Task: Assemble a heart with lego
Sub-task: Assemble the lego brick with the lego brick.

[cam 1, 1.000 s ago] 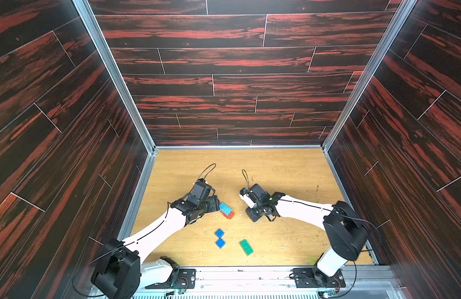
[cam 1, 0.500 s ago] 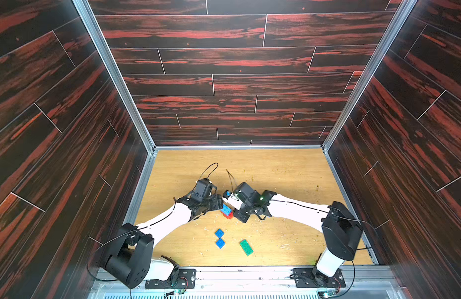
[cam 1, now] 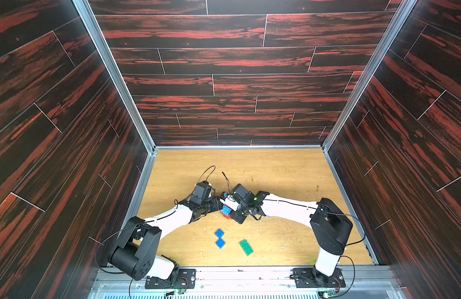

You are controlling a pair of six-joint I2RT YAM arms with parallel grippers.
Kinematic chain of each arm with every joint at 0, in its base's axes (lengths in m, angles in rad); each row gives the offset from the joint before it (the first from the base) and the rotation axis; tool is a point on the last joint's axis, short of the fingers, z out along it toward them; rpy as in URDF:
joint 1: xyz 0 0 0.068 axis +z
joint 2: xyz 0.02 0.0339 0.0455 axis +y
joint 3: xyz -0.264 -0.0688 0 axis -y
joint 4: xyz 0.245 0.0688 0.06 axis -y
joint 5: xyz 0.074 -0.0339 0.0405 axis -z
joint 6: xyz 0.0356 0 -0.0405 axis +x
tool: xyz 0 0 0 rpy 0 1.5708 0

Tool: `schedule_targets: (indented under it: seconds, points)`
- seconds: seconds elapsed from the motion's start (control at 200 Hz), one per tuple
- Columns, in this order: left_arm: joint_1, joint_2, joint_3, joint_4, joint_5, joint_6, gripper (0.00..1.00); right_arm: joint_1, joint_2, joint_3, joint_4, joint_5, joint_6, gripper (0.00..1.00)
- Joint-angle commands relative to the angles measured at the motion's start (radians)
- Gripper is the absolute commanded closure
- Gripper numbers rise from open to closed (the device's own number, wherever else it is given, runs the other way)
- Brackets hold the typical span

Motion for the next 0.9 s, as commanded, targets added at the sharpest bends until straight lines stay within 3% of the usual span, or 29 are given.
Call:
schedule_targets:
  seconds: [0.0,0.541,0.737,0.897]
  points:
    - [0.006,-0.003,-0.022,0.054,0.015,-0.03,0.39,0.006,0.009,0.022,0.007,-0.017,0.024,0.94]
    - [0.006,0.007,-0.131,0.187,0.127,-0.048,0.51,0.006,0.088,0.079,-0.067,-0.008,0.023,0.95]
    - [0.006,0.029,-0.158,0.261,0.184,-0.056,0.55,0.007,0.115,0.087,-0.075,-0.003,0.058,0.91]
    - [0.008,0.014,-0.159,0.22,0.167,-0.029,0.56,0.007,0.118,0.081,-0.059,0.017,0.077,0.88]
